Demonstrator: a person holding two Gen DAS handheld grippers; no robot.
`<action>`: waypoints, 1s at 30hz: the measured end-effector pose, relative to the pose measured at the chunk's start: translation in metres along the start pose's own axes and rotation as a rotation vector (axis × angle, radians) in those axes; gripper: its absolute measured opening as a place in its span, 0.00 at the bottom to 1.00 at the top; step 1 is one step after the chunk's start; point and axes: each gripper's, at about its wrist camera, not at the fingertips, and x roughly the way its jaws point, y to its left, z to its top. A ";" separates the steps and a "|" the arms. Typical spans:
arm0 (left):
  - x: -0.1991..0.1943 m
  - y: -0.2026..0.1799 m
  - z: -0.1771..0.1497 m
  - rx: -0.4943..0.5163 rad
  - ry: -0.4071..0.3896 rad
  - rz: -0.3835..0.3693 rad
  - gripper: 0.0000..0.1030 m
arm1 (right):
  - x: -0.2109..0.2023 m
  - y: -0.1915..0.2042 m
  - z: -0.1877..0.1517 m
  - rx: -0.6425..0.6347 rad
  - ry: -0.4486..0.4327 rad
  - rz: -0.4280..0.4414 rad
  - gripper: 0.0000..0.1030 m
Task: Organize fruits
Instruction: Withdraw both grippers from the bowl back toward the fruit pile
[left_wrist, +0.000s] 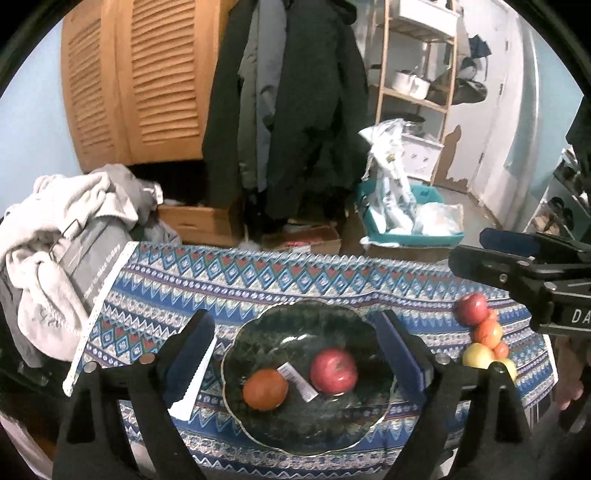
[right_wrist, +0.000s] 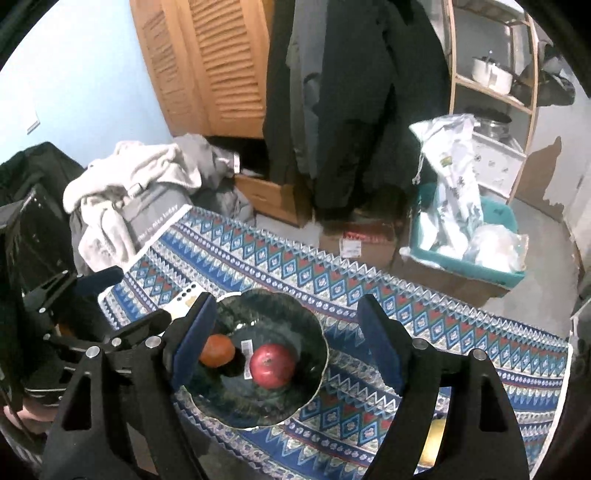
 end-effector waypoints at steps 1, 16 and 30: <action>-0.003 -0.002 0.002 0.002 -0.007 -0.003 0.88 | -0.004 -0.001 0.000 -0.004 -0.008 -0.004 0.80; -0.031 -0.032 0.017 0.065 -0.100 -0.005 0.96 | -0.048 -0.021 -0.005 -0.002 -0.097 -0.026 0.83; -0.019 -0.071 0.021 0.123 -0.085 -0.045 0.98 | -0.063 -0.067 -0.025 0.071 -0.097 -0.094 0.83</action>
